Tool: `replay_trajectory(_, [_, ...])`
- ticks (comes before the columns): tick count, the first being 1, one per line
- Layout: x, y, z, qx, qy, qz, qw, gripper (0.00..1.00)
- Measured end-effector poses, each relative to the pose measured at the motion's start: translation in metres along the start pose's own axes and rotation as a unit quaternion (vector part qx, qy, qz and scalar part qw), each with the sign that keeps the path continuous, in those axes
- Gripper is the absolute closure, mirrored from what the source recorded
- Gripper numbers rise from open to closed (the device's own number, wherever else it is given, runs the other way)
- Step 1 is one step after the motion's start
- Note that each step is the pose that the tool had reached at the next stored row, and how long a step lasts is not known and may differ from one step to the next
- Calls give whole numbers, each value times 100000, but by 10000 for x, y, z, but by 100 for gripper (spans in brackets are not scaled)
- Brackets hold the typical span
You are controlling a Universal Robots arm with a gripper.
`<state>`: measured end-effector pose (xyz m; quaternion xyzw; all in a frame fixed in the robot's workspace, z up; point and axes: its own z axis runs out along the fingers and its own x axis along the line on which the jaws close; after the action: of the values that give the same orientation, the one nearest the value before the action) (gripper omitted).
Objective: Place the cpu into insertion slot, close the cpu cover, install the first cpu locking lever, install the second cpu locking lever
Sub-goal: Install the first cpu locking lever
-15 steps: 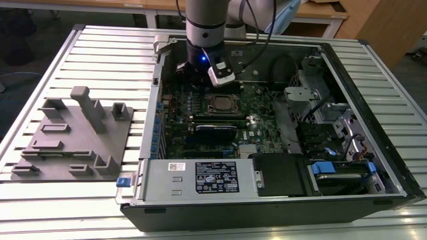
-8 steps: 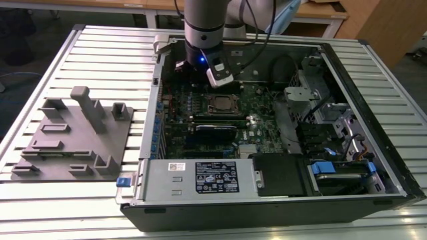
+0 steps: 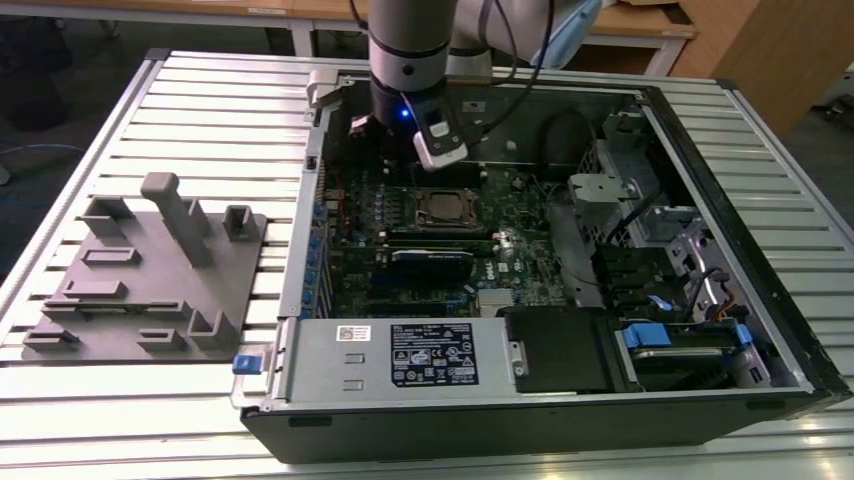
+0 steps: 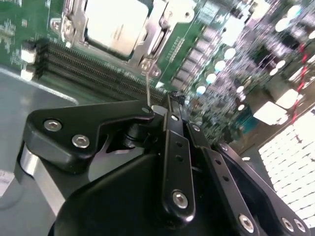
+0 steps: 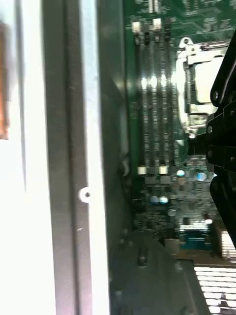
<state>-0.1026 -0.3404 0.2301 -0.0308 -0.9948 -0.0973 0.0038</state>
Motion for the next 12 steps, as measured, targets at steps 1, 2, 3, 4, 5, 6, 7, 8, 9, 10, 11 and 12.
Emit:
replay_trajectory(1, [0,0,0,-188,12,1,100000,90])
replay_trajectory(2, [0,0,0,-568,40,-3,99998,90])
replay_trajectory(3, [0,0,0,-954,59,-1,99995,90])
replay_trajectory(4, [0,0,0,-997,62,2,99995,90])
replay_trajectory(5, [0,0,0,-1003,60,4,99995,90])
replay_trajectory(6, [0,0,0,-1005,61,5,99995,90])
replay_trajectory(7, [0,0,0,-1011,66,5,99995,90])
replay_trajectory(8, [-6,0,0,-1019,67,-3,99995,90])
replay_trajectory(9, [-24,1,0,-1013,68,1,99995,90])
replay_trajectory(10, [-51,3,0,-1014,67,1,99995,90])
replay_trajectory(11, [-87,5,-1,-1012,68,-2,99995,90])
replay_trajectory(12, [-126,7,0,-1012,65,-3,99995,90])
